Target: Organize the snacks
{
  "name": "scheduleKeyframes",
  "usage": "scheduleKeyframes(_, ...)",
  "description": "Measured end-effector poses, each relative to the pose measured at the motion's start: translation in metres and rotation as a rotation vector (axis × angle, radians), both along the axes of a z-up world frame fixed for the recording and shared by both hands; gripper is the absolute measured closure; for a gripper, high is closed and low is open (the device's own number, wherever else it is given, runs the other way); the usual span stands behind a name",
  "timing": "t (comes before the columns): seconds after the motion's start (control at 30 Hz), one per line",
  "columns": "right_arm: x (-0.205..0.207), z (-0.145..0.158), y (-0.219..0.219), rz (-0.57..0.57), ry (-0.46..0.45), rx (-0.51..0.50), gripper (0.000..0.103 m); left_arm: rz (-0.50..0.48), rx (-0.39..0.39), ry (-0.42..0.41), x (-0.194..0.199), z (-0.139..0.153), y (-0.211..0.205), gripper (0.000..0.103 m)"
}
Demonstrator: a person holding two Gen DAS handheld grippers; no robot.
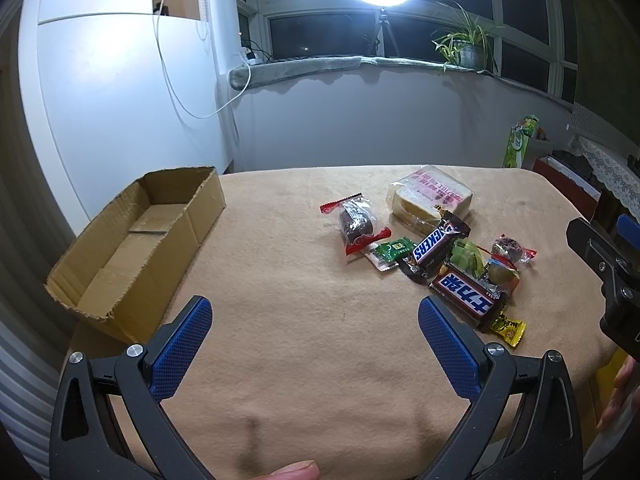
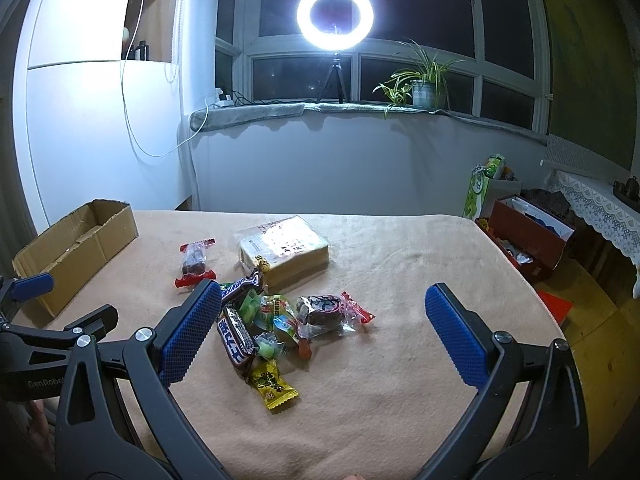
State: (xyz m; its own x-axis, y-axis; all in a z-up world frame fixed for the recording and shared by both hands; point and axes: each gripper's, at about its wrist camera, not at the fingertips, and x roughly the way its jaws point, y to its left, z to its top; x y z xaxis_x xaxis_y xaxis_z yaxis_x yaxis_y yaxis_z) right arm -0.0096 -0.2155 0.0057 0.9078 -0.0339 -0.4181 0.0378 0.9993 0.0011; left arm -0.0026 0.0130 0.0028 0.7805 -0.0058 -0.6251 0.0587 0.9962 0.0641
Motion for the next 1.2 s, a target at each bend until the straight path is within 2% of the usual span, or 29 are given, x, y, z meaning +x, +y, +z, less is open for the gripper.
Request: scheduleKeyframes(1.2,0.0018,-0.0035,0.0029,0.0,-0.007,0.0,0.0,0.009,-0.003,0.008,-0.0019,-0.0054,0.0049,0.001)
